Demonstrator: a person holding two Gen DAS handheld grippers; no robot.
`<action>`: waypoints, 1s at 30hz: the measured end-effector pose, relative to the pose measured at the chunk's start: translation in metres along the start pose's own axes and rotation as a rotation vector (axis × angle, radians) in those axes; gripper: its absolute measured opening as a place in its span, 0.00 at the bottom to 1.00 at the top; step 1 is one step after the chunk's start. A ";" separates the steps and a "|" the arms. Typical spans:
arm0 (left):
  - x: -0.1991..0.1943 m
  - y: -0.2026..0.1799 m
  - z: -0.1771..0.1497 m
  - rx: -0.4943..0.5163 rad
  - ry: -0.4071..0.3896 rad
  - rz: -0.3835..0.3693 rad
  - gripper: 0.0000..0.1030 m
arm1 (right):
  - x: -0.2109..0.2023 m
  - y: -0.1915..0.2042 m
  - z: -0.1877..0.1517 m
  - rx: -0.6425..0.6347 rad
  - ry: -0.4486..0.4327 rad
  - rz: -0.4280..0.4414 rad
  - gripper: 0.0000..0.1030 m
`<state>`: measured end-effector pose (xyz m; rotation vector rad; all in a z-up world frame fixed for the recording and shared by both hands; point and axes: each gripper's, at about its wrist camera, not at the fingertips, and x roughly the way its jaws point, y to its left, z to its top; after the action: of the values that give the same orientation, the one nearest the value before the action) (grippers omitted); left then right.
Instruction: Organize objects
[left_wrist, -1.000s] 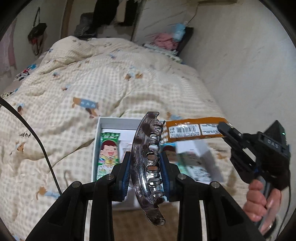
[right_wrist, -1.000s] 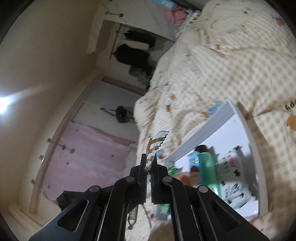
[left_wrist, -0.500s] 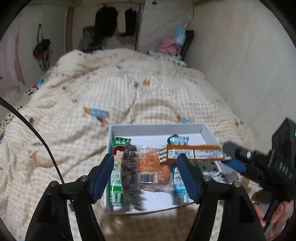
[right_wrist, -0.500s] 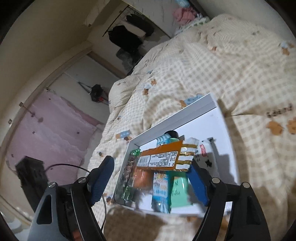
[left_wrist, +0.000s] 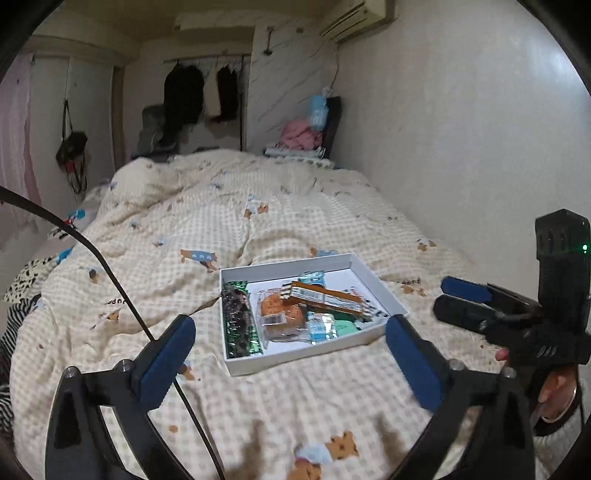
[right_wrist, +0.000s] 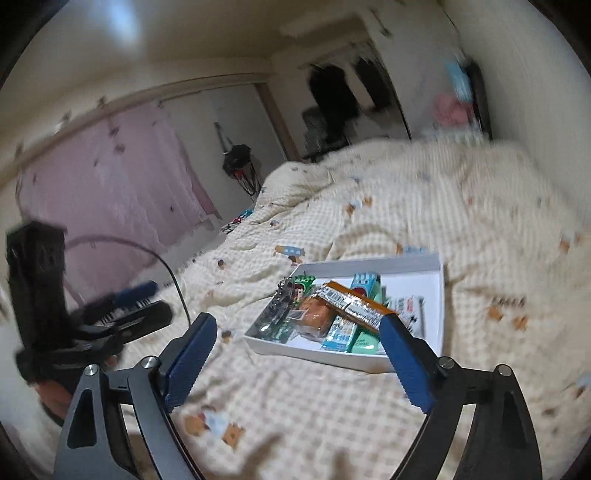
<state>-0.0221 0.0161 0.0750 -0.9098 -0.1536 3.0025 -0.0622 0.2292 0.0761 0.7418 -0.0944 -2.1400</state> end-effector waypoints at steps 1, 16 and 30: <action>-0.002 -0.002 -0.005 0.003 -0.004 0.007 1.00 | -0.004 0.010 -0.007 -0.049 -0.019 -0.019 0.88; 0.023 -0.008 -0.052 -0.014 0.037 0.051 1.00 | 0.009 0.020 -0.056 -0.059 -0.086 -0.065 0.88; 0.026 -0.007 -0.054 -0.023 0.056 0.048 1.00 | 0.009 0.011 -0.058 -0.016 -0.083 -0.068 0.88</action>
<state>-0.0144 0.0287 0.0163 -1.0127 -0.1685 3.0213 -0.0269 0.2261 0.0274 0.6557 -0.0969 -2.2336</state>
